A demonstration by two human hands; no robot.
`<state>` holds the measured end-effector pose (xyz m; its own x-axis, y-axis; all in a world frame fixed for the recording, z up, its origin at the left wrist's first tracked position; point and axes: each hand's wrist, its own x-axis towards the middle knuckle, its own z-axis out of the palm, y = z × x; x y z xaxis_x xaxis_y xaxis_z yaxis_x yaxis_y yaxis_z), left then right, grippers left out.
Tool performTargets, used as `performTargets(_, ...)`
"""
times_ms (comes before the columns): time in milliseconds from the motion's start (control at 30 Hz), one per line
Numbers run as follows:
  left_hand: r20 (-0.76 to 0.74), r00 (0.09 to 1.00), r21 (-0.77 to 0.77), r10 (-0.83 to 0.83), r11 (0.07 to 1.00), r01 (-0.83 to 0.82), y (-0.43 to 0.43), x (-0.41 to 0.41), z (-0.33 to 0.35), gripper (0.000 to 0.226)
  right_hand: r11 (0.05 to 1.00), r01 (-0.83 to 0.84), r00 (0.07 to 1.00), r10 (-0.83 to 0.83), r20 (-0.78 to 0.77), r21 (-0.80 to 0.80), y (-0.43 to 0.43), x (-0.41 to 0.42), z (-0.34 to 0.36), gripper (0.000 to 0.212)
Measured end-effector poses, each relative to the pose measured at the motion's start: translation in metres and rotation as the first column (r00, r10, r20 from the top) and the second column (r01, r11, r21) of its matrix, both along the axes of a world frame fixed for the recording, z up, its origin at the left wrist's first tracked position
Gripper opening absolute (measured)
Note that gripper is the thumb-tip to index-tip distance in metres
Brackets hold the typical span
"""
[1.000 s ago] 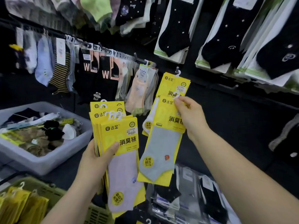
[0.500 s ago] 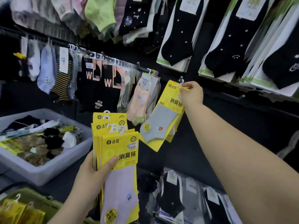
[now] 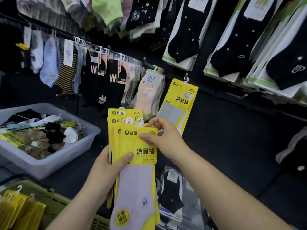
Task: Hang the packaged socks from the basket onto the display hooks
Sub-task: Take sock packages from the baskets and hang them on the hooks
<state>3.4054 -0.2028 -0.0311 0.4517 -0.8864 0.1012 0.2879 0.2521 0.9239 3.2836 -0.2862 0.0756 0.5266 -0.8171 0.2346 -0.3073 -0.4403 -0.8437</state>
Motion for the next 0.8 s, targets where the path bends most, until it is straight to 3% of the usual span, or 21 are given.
performTargets(133,-0.149,0.977,-0.080,-0.154,0.986,0.143,0.001,-0.005,-0.003,0.045,0.994,-0.012,0.996,0.002,0.089,0.111,-0.012,-0.014,0.006,0.027)
performTargets(233,-0.218,0.966,-0.119,-0.138,0.986,0.114,-0.003,-0.006,-0.003,0.037,0.994,0.045,0.990,-0.058,0.130,0.103,-0.026,-0.025,0.011,0.020)
performTargets(367,-0.131,0.989,-0.092,0.074,0.992,-0.087,-0.004,0.005,0.000,0.024,0.954,0.294,0.910,-0.295,0.291,0.048,-0.055,-0.041,0.033,0.010)
performTargets(500,-0.008,0.985,-0.048,0.172,0.984,-0.172,-0.002,0.021,0.000,0.020,0.878,0.478,0.813,-0.433,0.390,-0.023,-0.085,-0.040,0.067,0.011)
performTargets(700,-0.012,0.980,-0.047,0.200,0.979,-0.200,-0.002,0.032,0.000,0.022,0.830,0.538,0.815,-0.468,0.341,-0.148,-0.125,-0.004,0.091,0.011)
performTargets(800,-0.018,0.985,-0.028,0.173,0.984,-0.174,-0.002,0.033,0.001,0.022,0.813,0.572,0.794,-0.518,0.317,-0.104,-0.138,0.003,0.090,0.016)
